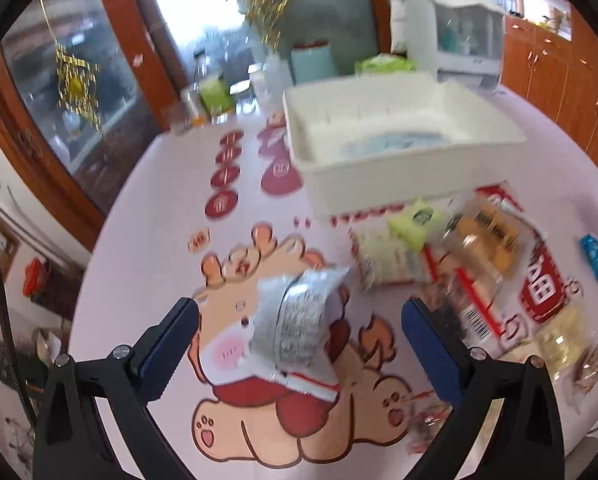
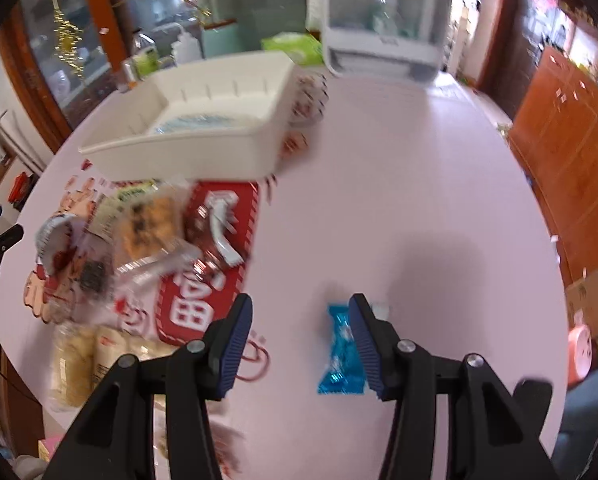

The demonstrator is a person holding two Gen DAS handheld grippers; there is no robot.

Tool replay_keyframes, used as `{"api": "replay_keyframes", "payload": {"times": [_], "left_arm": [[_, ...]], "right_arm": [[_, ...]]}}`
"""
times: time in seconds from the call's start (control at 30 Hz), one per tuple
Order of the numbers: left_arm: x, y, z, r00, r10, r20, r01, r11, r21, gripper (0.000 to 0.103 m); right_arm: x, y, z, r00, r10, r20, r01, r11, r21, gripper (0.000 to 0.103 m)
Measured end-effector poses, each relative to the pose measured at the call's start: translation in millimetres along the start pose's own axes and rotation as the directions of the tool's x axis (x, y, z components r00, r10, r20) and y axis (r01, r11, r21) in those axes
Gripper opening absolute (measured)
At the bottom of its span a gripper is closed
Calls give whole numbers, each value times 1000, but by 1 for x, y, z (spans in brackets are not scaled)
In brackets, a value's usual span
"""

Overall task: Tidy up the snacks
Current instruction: 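Grasp the silver bag with the left tool while the right tool grasps the blue candy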

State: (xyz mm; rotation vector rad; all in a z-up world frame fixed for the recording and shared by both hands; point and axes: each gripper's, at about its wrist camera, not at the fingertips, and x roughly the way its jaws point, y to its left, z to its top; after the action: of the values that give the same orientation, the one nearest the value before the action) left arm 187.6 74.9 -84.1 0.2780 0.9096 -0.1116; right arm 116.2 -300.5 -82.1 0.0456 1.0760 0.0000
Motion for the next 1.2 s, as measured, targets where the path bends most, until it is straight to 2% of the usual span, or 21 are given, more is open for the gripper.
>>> {"api": "replay_keyframes", "payload": {"times": [0.23, 0.43, 0.77, 0.87, 0.9, 0.93, 1.07, 1.2], "left_arm": [[46, 16, -12, 994, 1, -108, -6, 999, -43, 101], [73, 25, -15, 984, -37, -177, 22, 996, -89, 101], [94, 24, -17, 973, -32, -230, 12, 996, -87, 100], [101, 21, -17, 968, -44, -245, 25, 996, -81, 87], [104, 21, -17, 967, -50, -250, 30, 996, -82, 78], [105, 19, -18, 965, -55, -258, 35, 996, -83, 74], [107, 19, -16, 968, -62, -242, 39, 994, -100, 68], [102, 16, -17, 972, -39, -233, 16, 995, -100, 55]], "right_arm": [[32, -19, -21, 996, -54, -66, 56, 998, 31, 51], [43, -26, -26, 994, -62, -90, 66, 997, 41, 51], [54, -21, -31, 992, -63, -113, 65, 998, 18, 51], [60, -21, -32, 990, -52, -128, 55, 998, 22, 51], [61, -21, -33, 990, -48, -134, 52, 998, 24, 50], [62, -21, -34, 989, -43, -139, 47, 999, 25, 49], [61, -16, -37, 990, -55, -129, 55, 998, -1, 35], [61, -8, -39, 991, -58, -120, 56, 998, -24, 31]]}}
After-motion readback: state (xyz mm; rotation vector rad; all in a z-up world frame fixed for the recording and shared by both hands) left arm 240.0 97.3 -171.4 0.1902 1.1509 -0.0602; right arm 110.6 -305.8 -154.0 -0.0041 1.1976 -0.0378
